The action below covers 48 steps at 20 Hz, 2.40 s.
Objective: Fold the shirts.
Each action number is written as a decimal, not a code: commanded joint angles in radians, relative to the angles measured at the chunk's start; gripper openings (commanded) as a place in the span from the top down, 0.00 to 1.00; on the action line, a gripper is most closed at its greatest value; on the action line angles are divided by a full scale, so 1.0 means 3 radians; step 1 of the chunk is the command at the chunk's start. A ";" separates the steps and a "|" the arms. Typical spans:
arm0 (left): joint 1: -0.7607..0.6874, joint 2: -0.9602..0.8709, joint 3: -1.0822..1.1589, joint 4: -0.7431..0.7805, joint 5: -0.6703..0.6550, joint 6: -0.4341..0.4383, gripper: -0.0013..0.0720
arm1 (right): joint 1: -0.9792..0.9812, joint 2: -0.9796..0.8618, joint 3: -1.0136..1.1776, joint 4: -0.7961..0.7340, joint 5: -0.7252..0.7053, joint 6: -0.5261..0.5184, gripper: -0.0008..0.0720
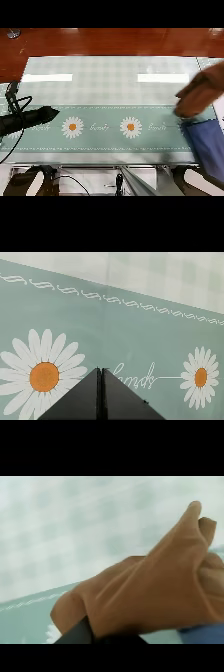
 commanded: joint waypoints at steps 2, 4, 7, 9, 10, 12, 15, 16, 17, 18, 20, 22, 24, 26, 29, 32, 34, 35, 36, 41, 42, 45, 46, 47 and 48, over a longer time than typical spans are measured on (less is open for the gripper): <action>-0.0003 -0.0003 0.0000 0.0001 0.0001 0.0001 0.96 | -0.0605 0.0839 -0.0998 -0.0811 0.0308 0.0074 0.96; -0.0003 -0.0003 0.0000 0.0001 0.0001 0.0001 0.95 | -0.0849 0.1235 -0.1562 -0.1155 0.0308 0.0010 0.96; -0.0003 -0.0003 0.0000 0.0001 0.0001 0.0001 0.96 | -0.1254 0.1792 -0.2216 -0.2021 0.0299 0.0127 0.95; -0.0003 -0.0003 0.0000 0.0001 0.0004 0.0001 0.96 | -0.1551 0.2050 -0.2494 -0.2468 0.0277 -0.0008 0.95; -0.0003 -0.0003 0.0000 0.0001 0.0023 0.0001 0.96 | -0.1689 0.2120 -0.2579 -0.2508 0.0254 0.0024 0.91; -0.0003 -0.0003 0.0000 0.0000 0.0108 0.0001 0.96 | -0.1825 0.2135 -0.2628 -0.2385 0.0169 0.0097 0.17; -0.0003 -0.0003 0.0001 -0.0051 0.0347 0.0004 0.96 | -0.1825 0.1914 -0.2544 -0.2148 0.0069 0.0013 0.12; -0.0003 -0.0003 0.0003 -0.0121 0.0477 0.0006 0.96 | -0.1825 0.1795 -0.2452 -0.1951 0.0028 -0.0045 0.12; -0.0003 -0.0011 0.0029 -0.0191 0.0590 0.0036 0.96 | -0.1825 0.1676 -0.2336 -0.1734 -0.0024 -0.0075 0.13; -0.0003 -0.0053 0.0120 -0.0287 0.0632 0.0189 0.96 | -0.1825 0.1536 -0.2179 -0.1408 -0.0098 -0.0075 0.20; -0.0003 -0.0292 0.0547 -0.0524 0.0608 0.0488 0.96 | -0.1823 0.1265 -0.1857 -0.0317 -0.0340 -0.0121 0.83; -0.0023 -0.0696 0.1244 -0.0730 0.0427 0.0618 0.96 | -0.1560 0.1077 -0.1631 0.0907 -0.0974 -0.0178 0.96; -0.0221 -0.1158 0.1995 -0.0744 0.0331 0.0641 0.96 | -0.0765 0.0998 -0.1579 0.1381 -0.1849 -0.0383 0.96; -0.0610 -0.1572 0.2544 -0.0685 0.0298 0.0765 0.96 | 0.0383 0.0856 -0.1579 0.0782 -0.2258 -0.0449 0.96; -0.1183 -0.1947 0.2717 0.0296 0.0024 0.0421 0.96 | 0.1689 0.0393 -0.1593 -0.1015 -0.1890 -0.0062 0.96; -0.1237 -0.2082 0.2358 0.1513 -0.0099 -0.0449 0.96 | 0.2075 -0.0108 -0.1925 -0.1750 -0.1560 0.0230 0.96; -0.1072 -0.2097 0.2090 0.1528 -0.0107 -0.0532 0.96 | 0.1999 -0.0374 -0.2069 -0.1757 -0.1584 0.0444 0.96; -0.1002 -0.2097 0.2031 0.1531 -0.0120 -0.0479 0.96 | 0.1949 -0.0479 -0.2069 -0.1720 -0.1588 0.0537 0.96; -0.0945 -0.2097 0.2021 0.1531 -0.0132 -0.0446 0.96 | 0.1920 -0.0547 -0.2069 -0.1694 -0.1597 0.0543 0.96; -0.0824 -0.2099 0.2043 0.1539 -0.0113 -0.0449 0.96 | 0.1915 -0.0603 -0.2068 -0.1706 -0.1602 0.0551 0.96; -0.0828 -0.2101 0.2043 0.1537 -0.0113 -0.0449 0.96 | 0.1915 -0.0603 -0.2068 -0.1706 -0.1601 0.0551 0.96; -0.0827 -0.2101 0.2043 0.1537 -0.0113 -0.0449 0.96 | 0.1915 -0.0604 -0.2068 -0.1714 -0.1602 0.0551 0.96; -0.0827 -0.2101 0.2043 0.1539 -0.0113 -0.0449 0.96 | 0.1915 -0.0604 -0.2068 -0.1714 -0.1601 0.0551 0.96; -0.0828 -0.2101 0.2043 0.1537 -0.0113 -0.0449 0.96 | 0.1915 -0.0603 -0.2068 -0.1714 -0.1602 0.0551 0.96; -0.0827 -0.2101 0.2043 0.1537 -0.0113 -0.0449 0.96 | 0.1915 -0.0604 -0.2068 -0.1714 -0.1602 0.0551 0.96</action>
